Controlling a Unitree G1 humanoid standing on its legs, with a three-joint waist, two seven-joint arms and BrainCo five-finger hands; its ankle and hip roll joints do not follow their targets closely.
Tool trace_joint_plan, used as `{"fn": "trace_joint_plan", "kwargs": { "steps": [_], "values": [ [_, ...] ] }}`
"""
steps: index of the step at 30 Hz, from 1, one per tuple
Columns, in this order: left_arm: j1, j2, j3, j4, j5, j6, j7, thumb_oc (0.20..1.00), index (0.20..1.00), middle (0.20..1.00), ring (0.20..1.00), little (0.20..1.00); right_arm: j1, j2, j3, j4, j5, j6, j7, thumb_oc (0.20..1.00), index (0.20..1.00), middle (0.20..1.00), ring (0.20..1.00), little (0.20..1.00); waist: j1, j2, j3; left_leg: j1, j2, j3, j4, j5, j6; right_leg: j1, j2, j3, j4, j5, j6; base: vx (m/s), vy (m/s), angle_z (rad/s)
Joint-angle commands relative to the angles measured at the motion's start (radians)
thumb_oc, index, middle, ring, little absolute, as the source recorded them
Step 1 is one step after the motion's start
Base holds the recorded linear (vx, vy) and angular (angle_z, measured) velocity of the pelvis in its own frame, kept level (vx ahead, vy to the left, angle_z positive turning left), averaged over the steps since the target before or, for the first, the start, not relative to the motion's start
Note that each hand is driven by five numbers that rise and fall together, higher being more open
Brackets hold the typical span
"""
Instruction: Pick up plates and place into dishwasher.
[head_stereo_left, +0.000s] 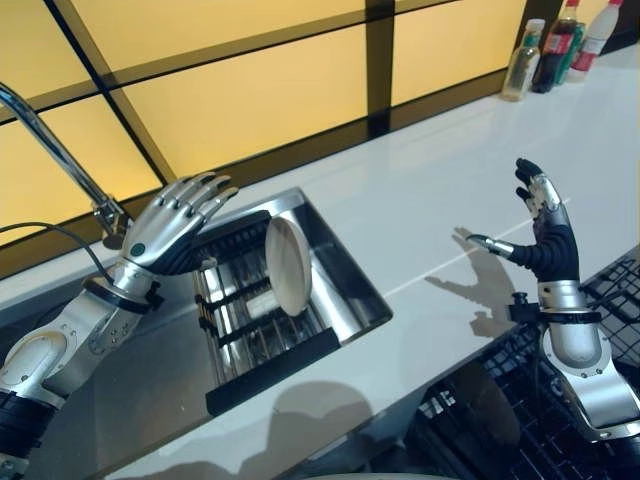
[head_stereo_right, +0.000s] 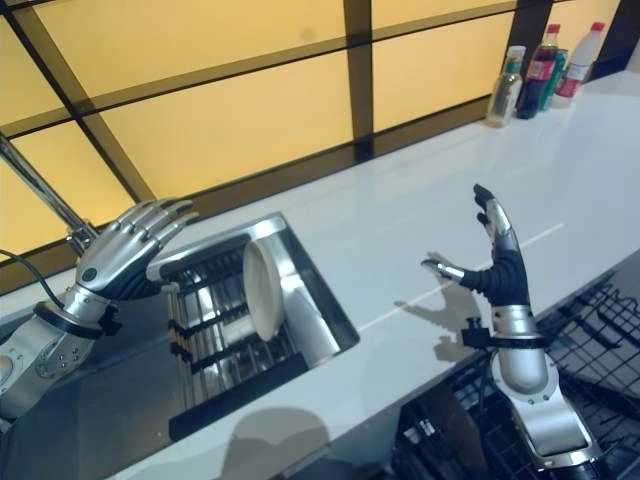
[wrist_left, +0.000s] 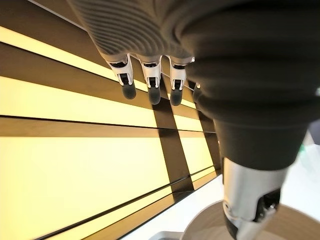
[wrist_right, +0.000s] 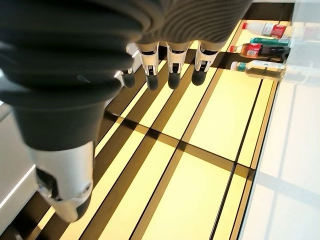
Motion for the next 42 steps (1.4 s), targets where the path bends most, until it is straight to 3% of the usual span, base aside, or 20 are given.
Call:
{"fn": "trace_joint_plan", "kwargs": {
  "steps": [1, 8, 29, 42],
  "values": [
    [-0.055, 0.067, 0.009, 0.022, 0.042, 0.026, 0.053, 1.0, 1.0, 1.0, 1.0, 1.0, 0.003, -0.069, -0.032, -0.032, 0.049, -0.023, -0.001, 1.0, 1.0, 1.0, 1.0, 1.0, -0.031, -0.028, -0.002, -0.096, -0.065, 0.06, 0.026, -0.009, 0.047, 0.076, -0.034, 0.026, -0.195, 0.102, 0.12, 0.08, 0.03, -0.15],
    [-0.063, 0.068, -0.029, 0.049, 0.066, 0.036, 0.072, 1.0, 1.0, 1.0, 1.0, 1.0, -0.001, -0.084, -0.019, -0.02, 0.063, -0.013, -0.006, 1.0, 1.0, 1.0, 1.0, 1.0, -0.054, -0.008, 0.038, -0.105, -0.075, 0.083, 0.052, -0.023, 0.058, 0.041, -0.044, 0.049, -0.161, 0.107, 0.134, 0.08, 0.019, -0.13],
    [-0.059, -0.034, -0.13, 0.115, 0.126, 0.043, 0.068, 1.0, 1.0, 1.0, 1.0, 1.0, 0.046, -0.131, -0.044, -0.011, 0.078, 0.019, 0.059, 1.0, 1.0, 1.0, 1.0, 1.0, -0.122, 0.073, 0.091, -0.091, -0.103, 0.126, 0.08, -0.021, 0.057, 0.003, -0.054, 0.09, -0.089, 0.09, 0.155, 0.08, 0.044, -0.12],
    [-0.119, -0.114, -0.312, 0.286, 0.182, 0.085, -0.049, 1.0, 1.0, 1.0, 1.0, 1.0, 0.007, -0.19, -0.039, 0.007, 0.073, 0.041, 0.099, 1.0, 1.0, 1.0, 1.0, 1.0, -0.167, 0.116, 0.135, -0.113, -0.121, 0.149, 0.11, -0.011, 0.05, -0.04, -0.057, 0.11, -0.05, 0.088, 0.153, 0.03, 0.083, -0.03]
  ]
}}
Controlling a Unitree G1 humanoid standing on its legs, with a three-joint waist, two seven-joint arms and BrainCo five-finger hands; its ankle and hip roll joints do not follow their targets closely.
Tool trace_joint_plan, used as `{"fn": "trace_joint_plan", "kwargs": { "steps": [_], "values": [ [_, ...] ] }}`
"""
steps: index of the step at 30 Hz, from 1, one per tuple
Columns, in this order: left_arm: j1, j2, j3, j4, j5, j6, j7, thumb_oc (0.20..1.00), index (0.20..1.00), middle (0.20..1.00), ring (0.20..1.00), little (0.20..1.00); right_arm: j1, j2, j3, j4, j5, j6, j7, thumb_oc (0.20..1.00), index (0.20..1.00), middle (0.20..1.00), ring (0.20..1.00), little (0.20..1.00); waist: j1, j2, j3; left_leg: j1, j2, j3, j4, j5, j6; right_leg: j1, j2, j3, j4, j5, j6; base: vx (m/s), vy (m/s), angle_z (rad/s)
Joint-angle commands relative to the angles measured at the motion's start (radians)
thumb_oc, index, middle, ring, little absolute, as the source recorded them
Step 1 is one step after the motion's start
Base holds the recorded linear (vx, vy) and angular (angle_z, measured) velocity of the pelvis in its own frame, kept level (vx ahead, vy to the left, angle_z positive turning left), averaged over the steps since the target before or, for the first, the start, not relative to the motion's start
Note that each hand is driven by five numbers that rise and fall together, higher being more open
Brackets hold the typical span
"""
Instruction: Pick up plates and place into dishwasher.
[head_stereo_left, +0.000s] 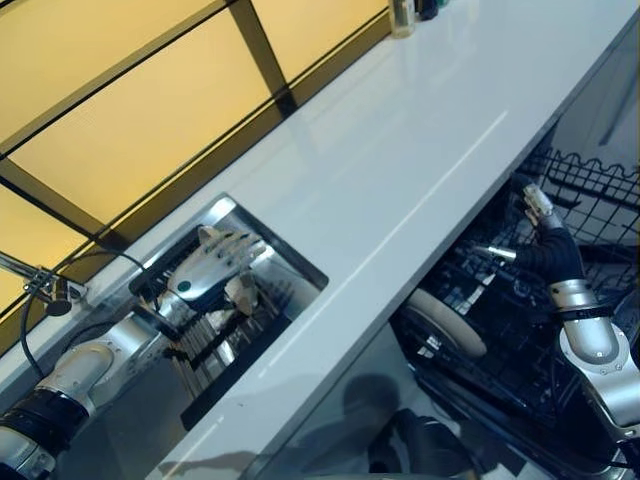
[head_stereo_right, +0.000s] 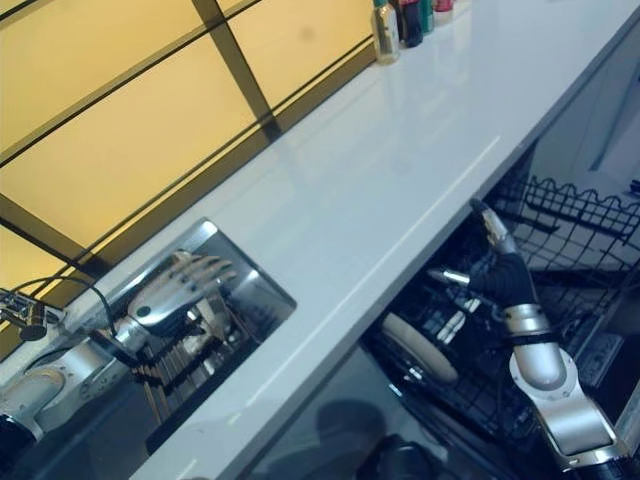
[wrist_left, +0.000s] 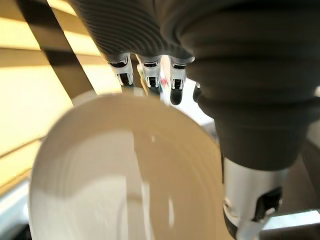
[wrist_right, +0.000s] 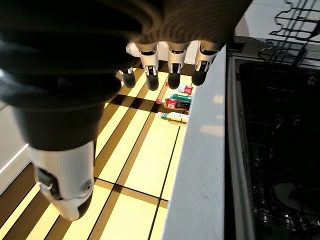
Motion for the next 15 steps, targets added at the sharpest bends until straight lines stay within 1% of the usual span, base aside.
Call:
{"fn": "trace_joint_plan", "kwargs": {
  "steps": [1, 3, 4, 5, 8, 15],
  "values": [
    [-0.036, -0.029, -0.01, 0.103, 0.044, 0.039, -0.01, 1.0, 1.0, 1.0, 1.0, 1.0, -0.018, -0.061, -0.034, -0.036, 0.013, -0.02, 0.015, 1.0, 1.0, 1.0, 1.0, 1.0, -0.009, -0.038, -0.052, -0.129, -0.09, 0.009, 0.095, -0.022, 0.029, 0.049, -0.072, -0.016, -0.186, 0.087, 0.135, 0.02, 0.07, -0.03],
    [-0.053, -0.041, -0.037, 0.151, 0.069, 0.043, -0.026, 1.0, 1.0, 1.0, 1.0, 1.0, -0.035, -0.069, -0.025, -0.029, 0.013, -0.014, 0.017, 1.0, 1.0, 1.0, 1.0, 1.0, -0.015, -0.036, -0.047, -0.131, -0.091, 0.013, 0.097, -0.02, 0.028, 0.045, -0.073, -0.013, -0.185, 0.09, 0.135, 0.02, 0.061, -0.15],
    [-0.062, -0.05, -0.053, 0.179, 0.084, 0.052, -0.037, 0.57, 0.57, 0.57, 0.57, 0.57, -0.044, -0.073, -0.023, -0.025, 0.013, -0.01, 0.022, 1.0, 1.0, 1.0, 1.0, 1.0, -0.02, -0.035, -0.046, -0.132, -0.092, 0.016, 0.097, -0.019, 0.027, 0.044, -0.073, -0.011, -0.187, 0.092, 0.134, 0.02, 0.06, -0.13],
    [-0.067, -0.057, -0.062, 0.198, 0.095, 0.052, -0.039, 0.2, 0.2, 0.2, 0.2, 0.2, -0.049, -0.074, -0.02, -0.024, 0.011, -0.006, 0.022, 1.0, 1.0, 1.0, 1.0, 1.0, -0.021, -0.035, -0.045, -0.132, -0.093, 0.018, 0.097, -0.019, 0.027, 0.044, -0.073, -0.01, -0.188, 0.092, 0.134, 0.02, 0.061, -0.07],
    [-0.076, -0.081, -0.08, 0.247, 0.101, 0.064, -0.056, 0.2, 0.2, 0.2, 0.2, 0.2, -0.061, -0.08, -0.023, -0.024, 0.008, 0.007, 0.041, 1.0, 1.0, 1.0, 1.0, 1.0, -0.03, -0.033, -0.043, -0.132, -0.096, 0.023, 0.099, -0.019, 0.026, 0.045, -0.073, -0.006, -0.194, 0.094, 0.132, 0.02, 0.056, -0.13],
    [-0.068, -0.108, -0.068, 0.286, 0.114, 0.069, -0.041, 0.2, 0.2, 0.2, 0.2, 0.2, -0.046, -0.075, -0.058, -0.036, 0.005, 0.018, 0.068, 1.0, 1.0, 1.0, 1.0, 1.0, -0.031, -0.035, -0.044, -0.128, -0.099, 0.021, 0.1, -0.017, 0.027, 0.059, -0.078, -0.012, -0.203, 0.096, 0.128, 0.0, 0.026, 0.0]
  ]
}}
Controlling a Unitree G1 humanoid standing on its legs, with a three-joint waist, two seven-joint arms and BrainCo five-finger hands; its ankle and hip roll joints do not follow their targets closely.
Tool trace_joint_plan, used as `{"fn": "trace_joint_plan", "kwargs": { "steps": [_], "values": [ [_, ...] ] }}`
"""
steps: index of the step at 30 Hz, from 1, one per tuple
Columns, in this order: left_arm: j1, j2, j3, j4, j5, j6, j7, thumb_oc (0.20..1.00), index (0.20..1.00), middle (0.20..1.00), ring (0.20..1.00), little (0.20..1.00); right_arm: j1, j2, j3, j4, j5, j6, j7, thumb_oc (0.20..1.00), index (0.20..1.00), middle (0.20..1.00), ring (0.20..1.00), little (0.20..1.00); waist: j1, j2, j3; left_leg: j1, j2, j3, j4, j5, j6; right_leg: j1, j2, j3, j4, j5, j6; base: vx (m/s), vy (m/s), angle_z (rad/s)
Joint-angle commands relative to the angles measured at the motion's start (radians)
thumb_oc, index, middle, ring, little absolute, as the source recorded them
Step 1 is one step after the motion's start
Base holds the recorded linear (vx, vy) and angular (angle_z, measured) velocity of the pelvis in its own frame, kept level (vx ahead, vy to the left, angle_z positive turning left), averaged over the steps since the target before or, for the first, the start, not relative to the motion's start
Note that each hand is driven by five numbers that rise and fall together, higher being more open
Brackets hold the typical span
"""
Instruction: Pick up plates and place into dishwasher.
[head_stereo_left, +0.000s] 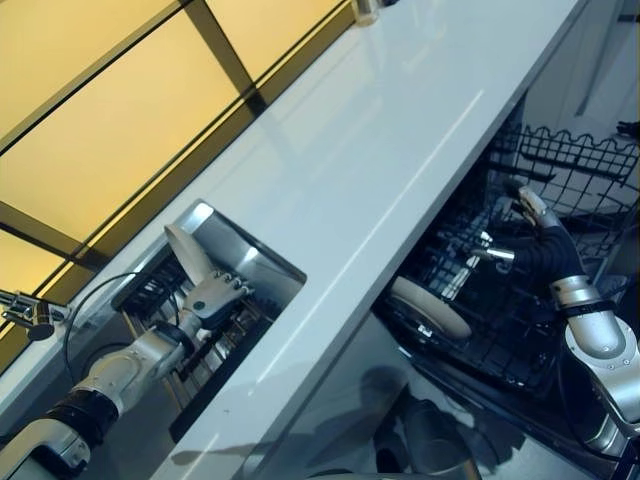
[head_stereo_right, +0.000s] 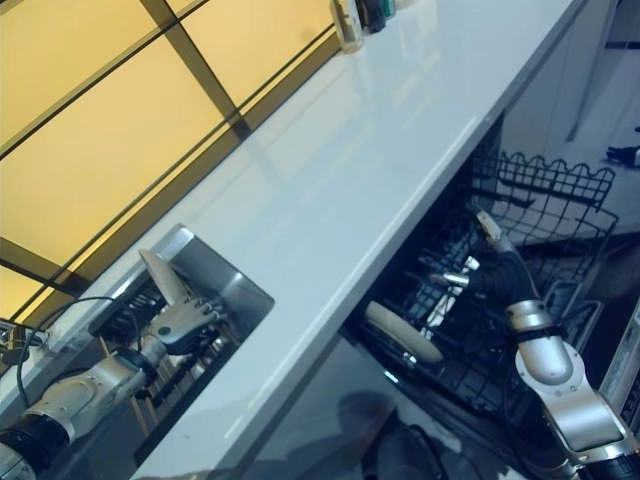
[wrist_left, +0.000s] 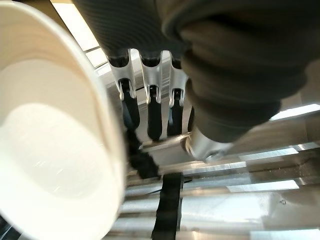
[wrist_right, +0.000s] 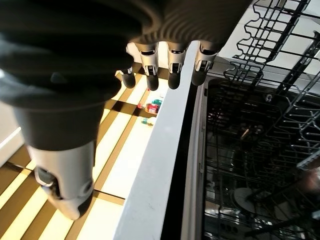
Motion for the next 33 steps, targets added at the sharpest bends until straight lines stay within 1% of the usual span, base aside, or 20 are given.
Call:
{"fn": "trace_joint_plan", "kwargs": {
  "steps": [1, 10, 23, 24, 25, 26, 29, 31, 33],
  "values": [
    [0.001, 0.002, 0.037, 0.07, 0.032, 0.027, 0.019, 0.2, 0.2, 0.2, 0.2, 0.2, -0.031, -0.029, -0.068, -0.044, 0.009, -0.03, 0.025, 1.0, 1.0, 1.0, 1.0, 1.0, 0.023, -0.047, -0.065, -0.113, -0.089, -0.007, 0.095, -0.016, 0.028, 0.096, -0.07, -0.022, -0.242, 0.103, 0.124, 0.0, 0.0, 0.0],
    [0.038, -0.022, 0.068, 0.066, 0.064, 0.02, 0.039, 0.2, 0.2, 0.2, 0.2, 0.2, 0.018, -0.013, -0.124, -0.064, 0.022, -0.025, 0.08, 1.0, 1.0, 1.0, 1.0, 1.0, 0.03, -0.054, -0.081, -0.089, -0.094, -0.027, 0.089, -0.013, 0.026, 0.134, -0.081, -0.04, -0.254, 0.101, 0.119, 0.01, 0.006, 0.04],
    [0.097, -0.012, 0.14, 0.026, 0.03, 0.005, 0.049, 0.2, 0.2, 0.2, 0.2, 0.2, 0.085, 0.039, -0.195, -0.083, 0.034, -0.043, 0.157, 1.0, 1.0, 1.0, 1.0, 1.0, 0.053, -0.081, -0.135, -0.057, -0.092, -0.061, 0.066, -0.014, 0.02, 0.193, -0.09, -0.081, -0.292, 0.093, 0.117, 0.0, -0.022, 0.1],
    [0.102, -0.012, 0.145, 0.026, 0.012, 0.01, 0.058, 0.231, 0.231, 0.231, 0.231, 0.231, 0.09, 0.043, -0.199, -0.085, 0.036, -0.043, 0.161, 1.0, 1.0, 1.0, 1.0, 1.0, 0.056, -0.086, -0.14, -0.056, -0.091, -0.066, 0.065, -0.013, 0.019, 0.197, -0.089, -0.084, -0.292, 0.091, 0.116, 0.0, -0.037, 0.14],
    [0.105, -0.015, 0.151, 0.027, -0.012, 0.011, 0.068, 0.95, 0.95, 0.95, 0.95, 0.95, 0.093, 0.046, -0.201, -0.086, 0.036, -0.042, 0.162, 1.0, 1.0, 1.0, 1.0, 1.0, 0.057, -0.089, -0.143, -0.055, -0.09, -0.069, 0.064, -0.013, 0.019, 0.199, -0.089, -0.086, -0.292, 0.09, 0.115, -0.01, -0.045, 0.14],
    [0.107, -0.017, 0.158, 0.027, -0.041, 0.009, 0.078, 1.0, 1.0, 1.0, 1.0, 1.0, 0.096, 0.048, -0.205, -0.085, 0.039, -0.041, 0.163, 1.0, 1.0, 1.0, 1.0, 1.0, 0.06, -0.092, -0.147, -0.053, -0.089, -0.072, 0.063, -0.013, 0.019, 0.201, -0.089, -0.089, -0.292, 0.089, 0.115, 0.0, -0.042, 0.1],
    [0.13, -0.015, 0.2, 0.002, -0.159, -0.006, 0.087, 1.0, 1.0, 1.0, 1.0, 1.0, 0.118, 0.056, -0.223, -0.085, 0.047, -0.048, 0.169, 1.0, 1.0, 1.0, 1.0, 1.0, 0.071, -0.102, -0.155, -0.049, -0.085, -0.083, 0.058, -0.012, 0.017, 0.207, -0.087, -0.099, -0.296, 0.087, 0.113, 0.0, -0.047, 0.1],
    [0.157, -0.015, 0.254, -0.043, -0.297, -0.032, 0.062, 1.0, 1.0, 1.0, 1.0, 1.0, 0.143, 0.062, -0.244, -0.092, 0.057, -0.052, 0.174, 1.0, 1.0, 1.0, 1.0, 1.0, 0.082, -0.11, -0.159, -0.05, -0.082, -0.092, 0.056, -0.011, 0.017, 0.21, -0.086, -0.106, -0.299, 0.085, 0.112, -0.01, -0.057, 0.19],
    [0.196, -0.044, 0.326, -0.099, -0.392, -0.06, 0.017, 1.0, 1.0, 1.0, 1.0, 1.0, 0.175, 0.081, -0.269, -0.103, 0.059, -0.059, 0.185, 1.0, 1.0, 1.0, 1.0, 1.0, 0.095, -0.119, -0.163, -0.05, -0.079, -0.101, 0.055, -0.009, 0.017, 0.213, -0.084, -0.111, -0.302, 0.086, 0.11, 0.0, -0.067, 0.09]
  ]
}}
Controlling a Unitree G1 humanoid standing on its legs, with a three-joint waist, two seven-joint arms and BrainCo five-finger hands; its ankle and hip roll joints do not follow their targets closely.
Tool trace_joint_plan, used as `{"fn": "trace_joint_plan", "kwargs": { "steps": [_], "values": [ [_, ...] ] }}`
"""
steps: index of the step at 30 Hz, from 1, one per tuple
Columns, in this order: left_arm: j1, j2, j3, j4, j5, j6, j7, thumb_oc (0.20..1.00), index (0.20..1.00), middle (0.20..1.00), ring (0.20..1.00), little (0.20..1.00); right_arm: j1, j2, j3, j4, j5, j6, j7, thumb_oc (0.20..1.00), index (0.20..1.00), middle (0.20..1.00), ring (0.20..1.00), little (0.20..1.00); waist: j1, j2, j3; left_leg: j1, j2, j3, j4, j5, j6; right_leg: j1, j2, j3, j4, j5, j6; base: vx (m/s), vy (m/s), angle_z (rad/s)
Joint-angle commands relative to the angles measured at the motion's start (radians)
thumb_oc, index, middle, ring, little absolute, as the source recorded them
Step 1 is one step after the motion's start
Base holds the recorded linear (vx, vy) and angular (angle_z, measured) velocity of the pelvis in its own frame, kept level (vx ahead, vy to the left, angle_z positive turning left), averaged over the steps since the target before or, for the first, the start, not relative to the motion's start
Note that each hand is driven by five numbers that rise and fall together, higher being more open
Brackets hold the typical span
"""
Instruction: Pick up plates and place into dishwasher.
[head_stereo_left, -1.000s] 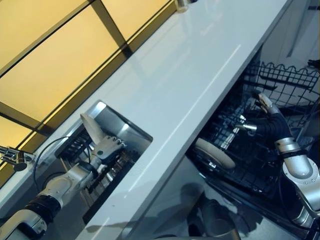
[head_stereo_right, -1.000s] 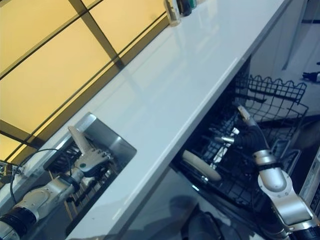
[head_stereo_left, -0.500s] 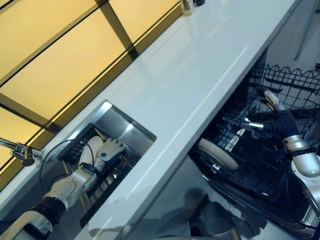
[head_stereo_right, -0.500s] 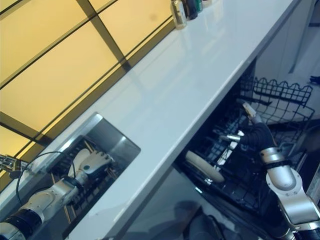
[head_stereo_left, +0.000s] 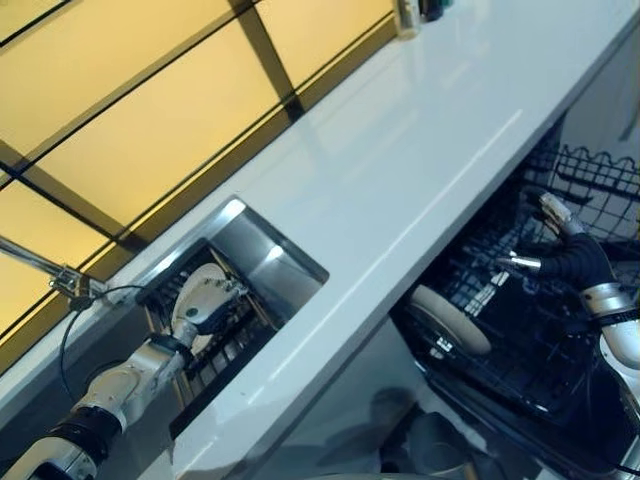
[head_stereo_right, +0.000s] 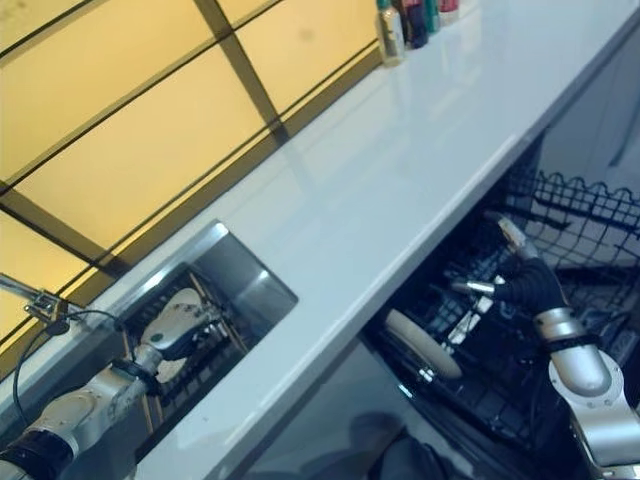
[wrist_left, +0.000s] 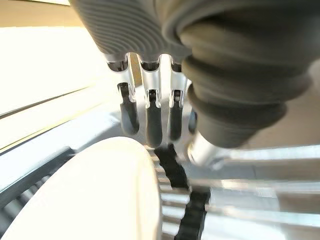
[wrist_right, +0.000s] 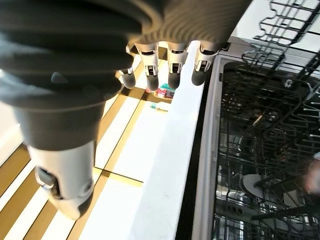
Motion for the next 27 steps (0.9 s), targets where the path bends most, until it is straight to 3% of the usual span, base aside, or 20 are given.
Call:
{"fn": "trace_joint_plan", "kwargs": {
  "steps": [1, 5, 10, 20, 27],
  "values": [
    [0.065, -0.007, 0.172, -0.063, -0.234, -0.052, -0.047, 1.0, 1.0, 1.0, 1.0, 1.0, 0.056, 0.031, -0.069, -0.093, 0.04, -0.065, 0.021, 1.0, 1.0, 1.0, 1.0, 1.0, 0.046, -0.089, -0.117, -0.098, -0.071, -0.015, 0.054, -0.015, 0.016, 0.142, -0.043, -0.028, -0.312, 0.119, 0.115, 0.02, -0.065, 0.1],
    [0.171, -0.08, 0.315, -0.206, -0.32, -0.085, -0.172, 1.0, 1.0, 1.0, 1.0, 1.0, 0.12, 0.088, -0.122, -0.122, 0.045, -0.074, 0.061, 1.0, 1.0, 1.0, 1.0, 1.0, 0.071, -0.111, -0.123, -0.091, -0.063, -0.032, 0.054, -0.014, 0.017, 0.155, -0.038, -0.036, -0.318, 0.122, 0.112, 0.03, -0.084, 0.08],
    [0.257, -0.138, 0.414, -0.342, -0.449, -0.036, -0.308, 1.0, 1.0, 1.0, 1.0, 1.0, 0.169, 0.131, -0.154, -0.16, 0.06, -0.062, 0.087, 1.0, 1.0, 1.0, 1.0, 1.0, 0.097, -0.135, -0.131, -0.087, -0.053, -0.049, 0.056, -0.012, 0.016, 0.168, -0.03, -0.043, -0.324, 0.124, 0.111, 0.03, -0.074, 0.09],
    [0.341, -0.235, 0.443, -0.375, -0.561, 0.094, -0.387, 1.0, 1.0, 1.0, 1.0, 1.0, 0.212, 0.162, -0.136, -0.183, 0.058, -0.044, 0.065, 1.0, 1.0, 1.0, 1.0, 1.0, 0.13, -0.163, -0.119, -0.086, -0.041, -0.068, 0.071, -0.005, 0.011, 0.177, -0.022, -0.051, -0.319, 0.13, 0.115, 0.03, -0.048, 0.05],
    [0.361, -0.239, 0.422, -0.353, -0.468, 0.096, -0.352, 1.0, 1.0, 1.0, 1.0, 1.0, 0.229, 0.157, -0.112, -0.168, 0.049, -0.049, 0.049, 1.0, 1.0, 1.0, 1.0, 1.0, 0.138, -0.176, -0.105, -0.087, -0.038, -0.065, 0.089, -0.001, 0.007, 0.181, -0.021, -0.053, -0.31, 0.137, 0.122, 0.06, -0.017, 0.03]
  ]
}}
